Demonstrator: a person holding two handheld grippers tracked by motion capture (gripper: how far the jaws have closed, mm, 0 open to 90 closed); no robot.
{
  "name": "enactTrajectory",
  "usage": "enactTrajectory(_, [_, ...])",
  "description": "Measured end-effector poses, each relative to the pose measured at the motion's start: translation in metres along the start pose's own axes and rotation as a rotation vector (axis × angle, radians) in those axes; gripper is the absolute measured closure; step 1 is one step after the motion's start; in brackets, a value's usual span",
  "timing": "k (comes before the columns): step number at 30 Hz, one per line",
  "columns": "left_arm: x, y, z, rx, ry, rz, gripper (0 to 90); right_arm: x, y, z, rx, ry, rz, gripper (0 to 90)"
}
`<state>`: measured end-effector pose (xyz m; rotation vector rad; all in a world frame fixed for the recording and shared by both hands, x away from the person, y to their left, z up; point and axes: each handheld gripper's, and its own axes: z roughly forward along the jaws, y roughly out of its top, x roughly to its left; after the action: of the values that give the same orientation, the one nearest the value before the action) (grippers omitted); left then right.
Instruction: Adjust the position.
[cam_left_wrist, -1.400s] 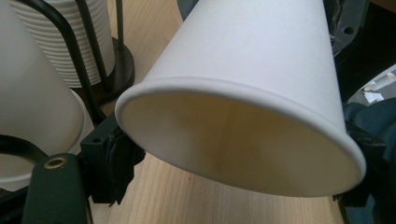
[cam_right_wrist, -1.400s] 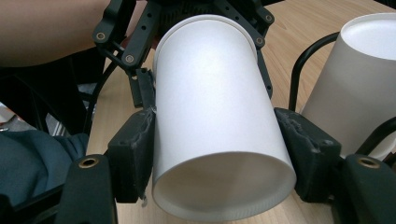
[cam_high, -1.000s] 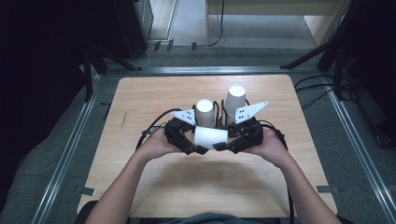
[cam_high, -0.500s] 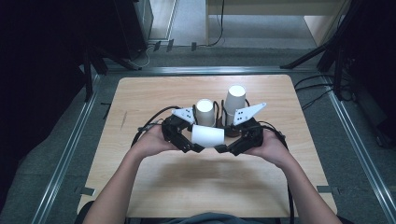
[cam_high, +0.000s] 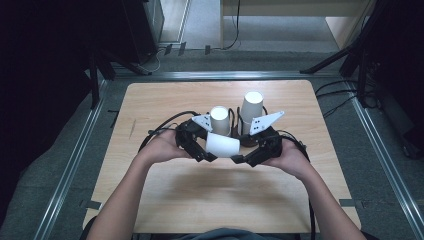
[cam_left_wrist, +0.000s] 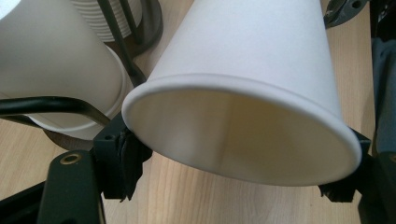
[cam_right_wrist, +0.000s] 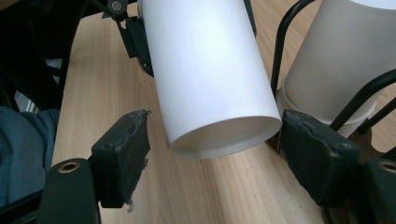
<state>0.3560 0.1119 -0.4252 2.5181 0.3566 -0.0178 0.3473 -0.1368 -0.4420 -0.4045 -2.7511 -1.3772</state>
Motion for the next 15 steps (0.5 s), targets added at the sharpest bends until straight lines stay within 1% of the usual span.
enactTrajectory(2, [0.001,0.003,0.0,0.015,0.0,0.005,23.3,0.0,0.0,0.001,0.007,-0.005,0.0,24.7])
enactTrajectory(3, [0.0,0.005,0.0,0.019,0.006,0.007,23.3,0.0,0.0,0.001,0.01,-0.005,-0.001,24.7])
enactTrajectory(5, [0.001,0.008,-0.001,0.038,0.008,0.023,23.3,0.0,-0.001,0.002,0.013,-0.01,-0.003,24.7])
enactTrajectory(6, [0.001,0.008,0.0,0.047,0.014,0.024,23.3,0.0,-0.001,0.002,0.014,-0.011,-0.004,24.7])
enactTrajectory(10, [0.001,0.008,0.003,0.075,0.015,0.029,23.3,-0.001,-0.001,0.001,0.011,-0.017,-0.007,24.5])
enactTrajectory(12, [0.0,0.007,0.006,0.09,0.031,0.037,23.1,-0.001,-0.001,0.001,0.011,-0.019,-0.004,24.0])
enactTrajectory(15, [0.0,0.006,0.011,0.12,0.033,0.036,23.1,-0.001,-0.001,0.002,0.018,-0.021,-0.005,24.1])
